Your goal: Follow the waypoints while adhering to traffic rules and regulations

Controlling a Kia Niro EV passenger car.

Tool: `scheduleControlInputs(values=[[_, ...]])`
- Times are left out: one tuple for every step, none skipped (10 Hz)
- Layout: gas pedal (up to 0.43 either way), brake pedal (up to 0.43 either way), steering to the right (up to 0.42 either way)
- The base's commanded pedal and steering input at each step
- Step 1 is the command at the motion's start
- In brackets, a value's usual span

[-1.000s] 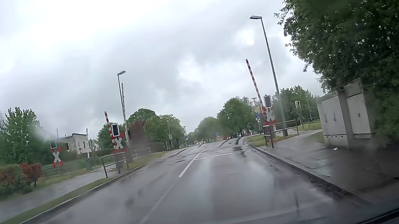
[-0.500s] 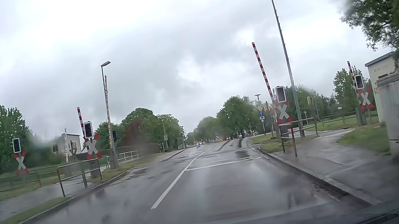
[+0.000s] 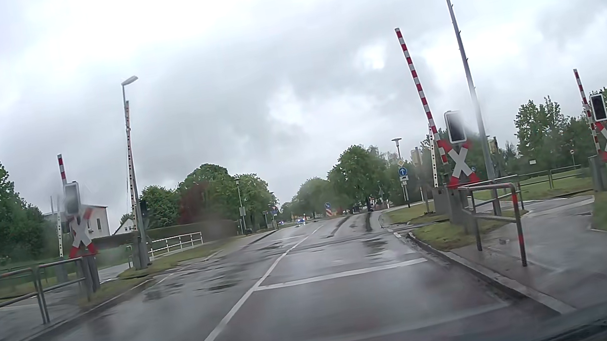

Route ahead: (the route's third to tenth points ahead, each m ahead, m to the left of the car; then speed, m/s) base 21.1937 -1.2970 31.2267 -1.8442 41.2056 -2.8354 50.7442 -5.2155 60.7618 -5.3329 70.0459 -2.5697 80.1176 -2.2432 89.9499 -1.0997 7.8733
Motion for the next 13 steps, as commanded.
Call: scheduleControlInputs(values=[[0.039,0.0,0.006],[0.039,0.0,0.006],[0.039,0.0,0.006],[0.039,0.0,0.007],[0.067,0.0,0.007],[0.079,0.0,0.007],[0.087,0.0,0.007],[0.11,0.0,0.008],[0.11,0.0,0.008],[0.118,0.0,0.009],[0.138,0.0,0.014],[0.189,0.0,0.016],[0.209,0.0,0.015]])
